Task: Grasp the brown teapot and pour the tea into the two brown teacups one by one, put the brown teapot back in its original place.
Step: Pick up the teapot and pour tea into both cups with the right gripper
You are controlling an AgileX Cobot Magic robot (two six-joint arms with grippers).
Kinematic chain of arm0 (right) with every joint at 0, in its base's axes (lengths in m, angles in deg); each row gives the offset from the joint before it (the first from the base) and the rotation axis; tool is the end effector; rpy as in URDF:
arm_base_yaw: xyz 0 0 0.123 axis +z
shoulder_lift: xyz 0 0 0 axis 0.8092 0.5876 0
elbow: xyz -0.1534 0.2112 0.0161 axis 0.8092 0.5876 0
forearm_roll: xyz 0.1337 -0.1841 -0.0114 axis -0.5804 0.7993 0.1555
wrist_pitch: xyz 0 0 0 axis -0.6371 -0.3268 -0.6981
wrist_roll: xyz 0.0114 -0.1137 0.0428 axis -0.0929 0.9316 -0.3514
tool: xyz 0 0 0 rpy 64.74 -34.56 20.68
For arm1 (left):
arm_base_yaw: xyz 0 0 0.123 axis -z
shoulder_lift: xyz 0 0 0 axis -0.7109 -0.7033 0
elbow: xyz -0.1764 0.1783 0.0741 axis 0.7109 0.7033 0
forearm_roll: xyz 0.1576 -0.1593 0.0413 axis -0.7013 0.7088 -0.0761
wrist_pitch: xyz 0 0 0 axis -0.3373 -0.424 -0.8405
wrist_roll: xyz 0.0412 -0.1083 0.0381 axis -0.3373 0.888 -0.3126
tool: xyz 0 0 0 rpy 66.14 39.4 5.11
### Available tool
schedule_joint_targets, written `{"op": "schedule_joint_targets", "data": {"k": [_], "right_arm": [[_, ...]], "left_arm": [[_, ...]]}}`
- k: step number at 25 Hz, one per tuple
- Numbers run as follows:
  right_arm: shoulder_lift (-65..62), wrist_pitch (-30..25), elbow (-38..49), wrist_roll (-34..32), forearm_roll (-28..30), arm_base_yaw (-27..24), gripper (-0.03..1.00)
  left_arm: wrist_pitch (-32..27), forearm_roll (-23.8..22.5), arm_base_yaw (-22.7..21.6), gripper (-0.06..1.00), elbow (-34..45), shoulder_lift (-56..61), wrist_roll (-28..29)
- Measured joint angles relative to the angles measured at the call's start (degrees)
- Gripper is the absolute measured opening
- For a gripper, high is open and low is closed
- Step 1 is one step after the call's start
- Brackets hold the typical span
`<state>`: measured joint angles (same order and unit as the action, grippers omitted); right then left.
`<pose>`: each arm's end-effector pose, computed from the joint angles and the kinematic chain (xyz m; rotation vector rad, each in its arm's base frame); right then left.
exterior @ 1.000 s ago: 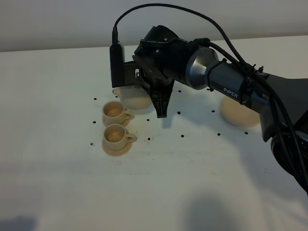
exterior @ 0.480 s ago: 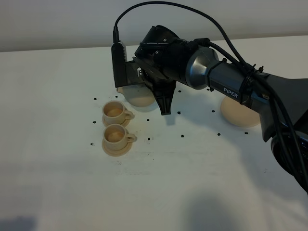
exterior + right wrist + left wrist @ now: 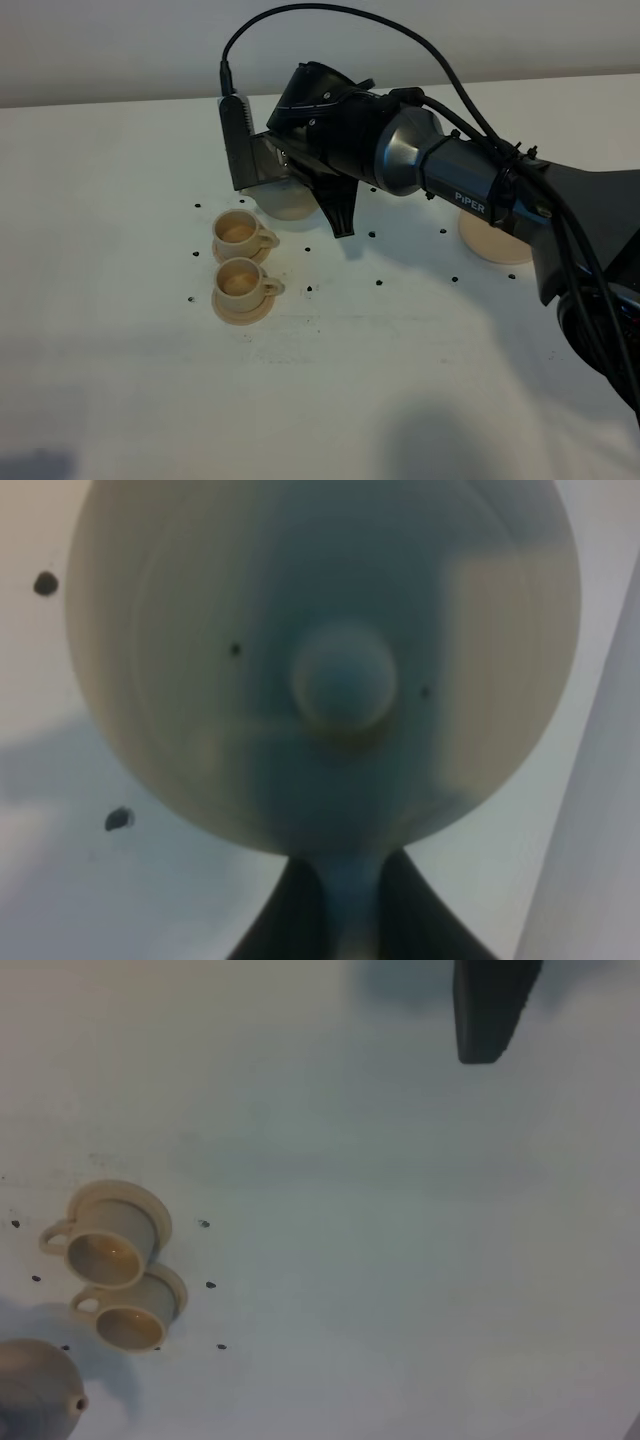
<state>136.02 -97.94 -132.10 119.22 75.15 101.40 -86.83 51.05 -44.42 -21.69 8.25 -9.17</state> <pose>0.3572 0.3130 0.1653 -2.0532 1.7237 -0.6380 0.0247 0.0114 0.2562 -0.0766 2.0077 0.0674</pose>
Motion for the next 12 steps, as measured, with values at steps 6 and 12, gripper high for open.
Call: {"op": "schedule_joint_targets", "data": {"k": [6,12], "right_arm": [[1.51,0.35,0.00,0.91,2.72,0.65,0.13],[1.89,1.09,0.00,1.02,4.18,1.54,0.13]], "left_arm": [[0.00,0.00,0.00,0.61,0.00,0.00,0.00],[0.00,0.00,0.00,0.61,0.00,0.00,0.00]]}}
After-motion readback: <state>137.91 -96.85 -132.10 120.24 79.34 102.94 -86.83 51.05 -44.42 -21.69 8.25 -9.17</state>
